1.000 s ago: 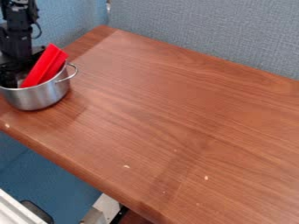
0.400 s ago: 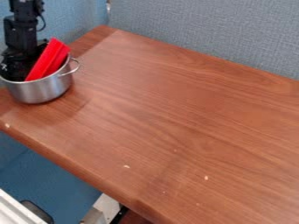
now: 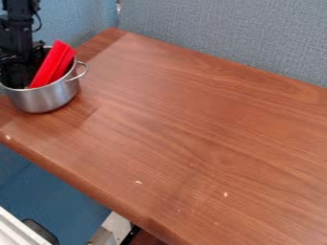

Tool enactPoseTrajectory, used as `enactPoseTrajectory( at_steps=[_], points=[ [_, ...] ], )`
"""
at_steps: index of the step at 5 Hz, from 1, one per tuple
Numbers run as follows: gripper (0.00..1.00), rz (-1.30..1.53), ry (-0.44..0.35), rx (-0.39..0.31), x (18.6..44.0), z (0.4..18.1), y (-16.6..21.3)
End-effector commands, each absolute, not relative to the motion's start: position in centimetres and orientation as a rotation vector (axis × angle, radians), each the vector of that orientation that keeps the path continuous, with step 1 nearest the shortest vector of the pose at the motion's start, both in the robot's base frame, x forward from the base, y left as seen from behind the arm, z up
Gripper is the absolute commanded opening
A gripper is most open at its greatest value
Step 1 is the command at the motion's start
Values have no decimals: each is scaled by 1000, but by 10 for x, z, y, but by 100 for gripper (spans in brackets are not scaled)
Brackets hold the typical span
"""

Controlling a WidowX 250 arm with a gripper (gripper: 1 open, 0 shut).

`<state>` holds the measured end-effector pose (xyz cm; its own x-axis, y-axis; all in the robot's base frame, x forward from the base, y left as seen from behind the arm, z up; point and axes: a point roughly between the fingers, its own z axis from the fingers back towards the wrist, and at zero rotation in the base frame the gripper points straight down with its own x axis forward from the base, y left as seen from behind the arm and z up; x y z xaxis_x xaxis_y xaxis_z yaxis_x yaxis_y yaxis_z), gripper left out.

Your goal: Put the red object in the metal pot

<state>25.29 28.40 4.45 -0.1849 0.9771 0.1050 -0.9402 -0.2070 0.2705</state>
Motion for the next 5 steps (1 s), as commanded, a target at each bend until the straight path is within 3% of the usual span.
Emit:
enactPoseTrajectory(
  at_steps=[1, 2, 3, 5],
  points=[
    [0, 1701, 115, 299, 252, 55, 290],
    [0, 1623, 117, 312, 249, 46, 287],
    [100, 1619, 125, 313, 241, 41, 287],
    [100, 1620, 145, 312, 242, 38, 286]
  ],
)
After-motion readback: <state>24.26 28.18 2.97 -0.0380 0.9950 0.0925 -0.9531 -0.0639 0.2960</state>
